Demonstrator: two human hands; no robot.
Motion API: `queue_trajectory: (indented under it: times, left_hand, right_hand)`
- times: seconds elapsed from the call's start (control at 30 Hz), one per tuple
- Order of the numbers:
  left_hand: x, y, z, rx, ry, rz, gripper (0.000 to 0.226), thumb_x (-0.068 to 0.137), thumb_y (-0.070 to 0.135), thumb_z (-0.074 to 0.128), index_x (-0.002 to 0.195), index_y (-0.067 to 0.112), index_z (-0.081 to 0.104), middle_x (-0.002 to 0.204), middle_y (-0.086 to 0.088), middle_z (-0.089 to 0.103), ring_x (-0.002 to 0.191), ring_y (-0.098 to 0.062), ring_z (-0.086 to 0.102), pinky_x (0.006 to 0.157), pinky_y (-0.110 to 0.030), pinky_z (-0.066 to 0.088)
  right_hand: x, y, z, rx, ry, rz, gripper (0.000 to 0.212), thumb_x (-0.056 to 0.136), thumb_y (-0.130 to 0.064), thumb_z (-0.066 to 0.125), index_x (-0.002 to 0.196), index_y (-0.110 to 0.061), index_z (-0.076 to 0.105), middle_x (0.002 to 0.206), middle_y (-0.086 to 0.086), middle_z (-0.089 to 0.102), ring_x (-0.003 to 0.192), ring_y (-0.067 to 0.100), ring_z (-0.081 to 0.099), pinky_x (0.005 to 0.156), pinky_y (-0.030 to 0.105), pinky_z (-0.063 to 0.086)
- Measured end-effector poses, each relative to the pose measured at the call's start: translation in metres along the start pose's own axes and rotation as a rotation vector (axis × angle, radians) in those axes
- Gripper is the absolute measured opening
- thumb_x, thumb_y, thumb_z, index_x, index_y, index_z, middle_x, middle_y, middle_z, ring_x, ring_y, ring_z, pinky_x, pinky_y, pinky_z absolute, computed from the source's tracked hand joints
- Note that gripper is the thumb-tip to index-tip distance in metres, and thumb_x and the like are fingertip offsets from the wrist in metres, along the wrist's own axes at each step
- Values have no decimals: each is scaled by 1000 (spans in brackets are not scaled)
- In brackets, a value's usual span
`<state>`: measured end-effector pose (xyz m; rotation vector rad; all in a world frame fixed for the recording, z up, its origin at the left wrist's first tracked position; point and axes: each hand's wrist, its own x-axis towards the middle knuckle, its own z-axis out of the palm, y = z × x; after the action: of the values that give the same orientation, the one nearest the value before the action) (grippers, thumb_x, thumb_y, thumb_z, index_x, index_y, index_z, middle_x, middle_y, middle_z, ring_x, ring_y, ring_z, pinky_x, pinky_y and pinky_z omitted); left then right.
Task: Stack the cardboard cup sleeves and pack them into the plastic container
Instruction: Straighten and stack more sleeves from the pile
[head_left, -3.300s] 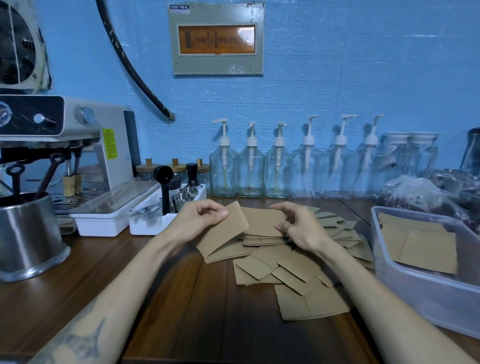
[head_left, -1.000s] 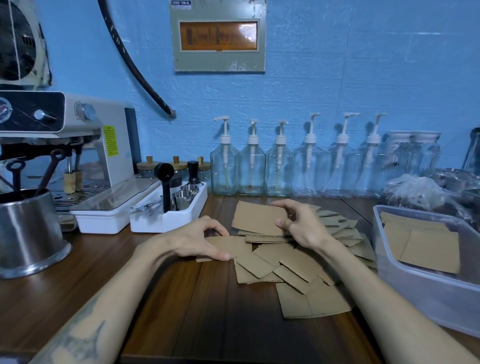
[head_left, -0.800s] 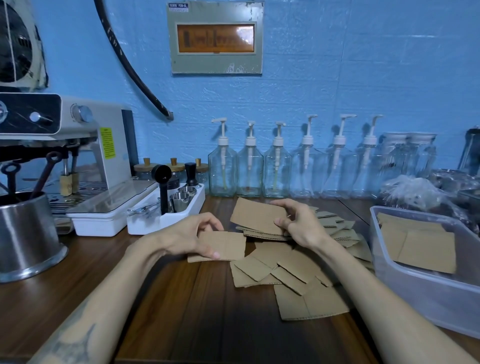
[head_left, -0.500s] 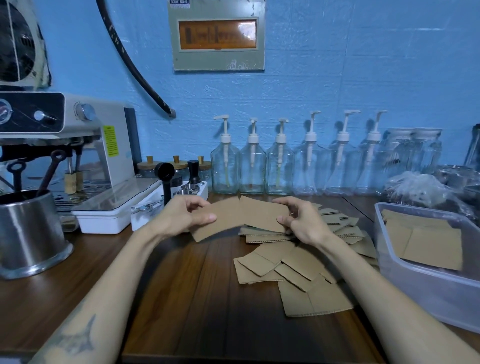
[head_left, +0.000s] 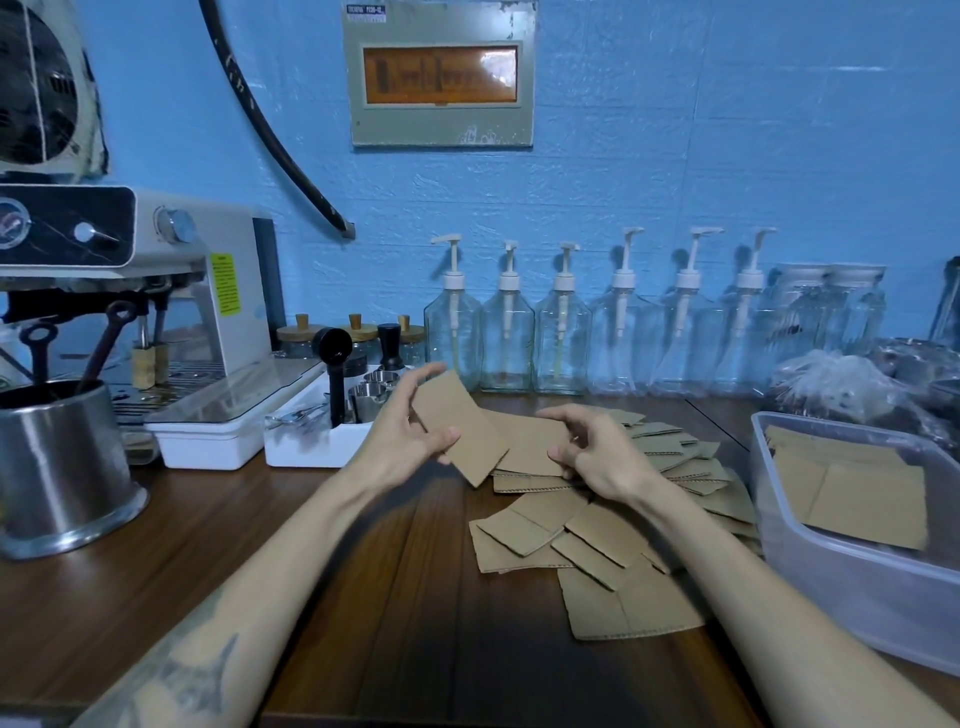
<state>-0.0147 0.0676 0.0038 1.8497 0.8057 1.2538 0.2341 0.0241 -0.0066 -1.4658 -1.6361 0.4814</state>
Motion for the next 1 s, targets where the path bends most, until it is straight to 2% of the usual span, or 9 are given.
queue_trajectory:
  times: [0.13, 0.23, 0.37, 0.47, 0.53, 0.63, 0.73, 0.83, 1.0]
  left_hand:
    - [1, -7, 1, 125, 95, -77, 34, 86, 3, 73, 107, 19, 52, 104, -4, 60, 83, -17, 66, 64, -30, 59]
    - [3, -18, -6, 334, 155, -151, 30, 83, 25, 79, 93, 19, 52, 97, -1, 66, 84, -16, 61, 66, -25, 46]
    - [4, -27, -6, 421, 126, -220, 43, 83, 43, 75, 106, 19, 48, 114, -16, 66, 104, -29, 62, 80, -35, 46]
    - [1, -29, 0, 425, 4, -193, 53, 84, 50, 70, 125, 29, 44, 102, -7, 68, 89, -7, 65, 71, -24, 45]
    - [-2, -28, 3, 404, -62, -141, 64, 86, 49, 69, 140, 39, 36, 95, 12, 69, 87, 5, 63, 78, -24, 50]
    - [-1, -31, 4, 412, -124, -76, 60, 89, 44, 68, 139, 49, 35, 126, 13, 60, 112, -7, 60, 98, -33, 49]
    - [0, -32, 5, 457, -108, -71, 32, 88, 39, 70, 114, 38, 51, 114, 8, 63, 101, -14, 61, 91, -40, 53]
    - [1, -30, 5, 374, -71, -99, 27, 87, 31, 73, 104, 25, 53, 105, 0, 66, 96, -19, 64, 85, -41, 55]
    - [-1, -23, -2, 298, -62, 30, 32, 89, 22, 72, 113, 34, 55, 110, 13, 61, 90, 4, 59, 76, -16, 46]
  right_hand:
    - [0, -2, 1, 20, -20, -16, 45, 90, 8, 59, 126, -18, 60, 74, 14, 60, 58, 17, 55, 58, 25, 46]
    - [-2, -4, 2, 29, -29, -33, 45, 90, 9, 57, 127, -17, 60, 70, 4, 54, 61, 21, 55, 65, 30, 46]
    - [-4, -11, 4, 22, -69, -69, 48, 90, 12, 54, 131, -14, 59, 76, -4, 57, 65, 21, 55, 73, 33, 49]
    - [-7, -17, 7, 24, -116, -81, 55, 89, 17, 48, 134, -13, 57, 85, -1, 60, 69, 19, 55, 76, 35, 54]
    - [-8, -19, 9, 24, -153, -67, 63, 84, 20, 44, 137, -13, 54, 92, 14, 62, 71, 19, 56, 76, 35, 54]
    - [-7, -19, 10, 62, -183, -45, 67, 81, 16, 46, 139, -16, 52, 93, 24, 63, 72, 21, 59, 79, 41, 55]
    - [-8, -18, 12, 105, -205, -32, 62, 84, 9, 51, 139, -20, 52, 77, 15, 64, 63, 17, 59, 66, 23, 53]
    - [-7, -19, 17, 81, -183, -72, 54, 89, 6, 60, 137, -18, 54, 70, 10, 57, 59, 18, 54, 59, 18, 48]
    - [-1, -22, 21, 49, -91, -118, 46, 89, 1, 65, 128, -23, 63, 75, 13, 55, 63, 14, 49, 58, 16, 45]
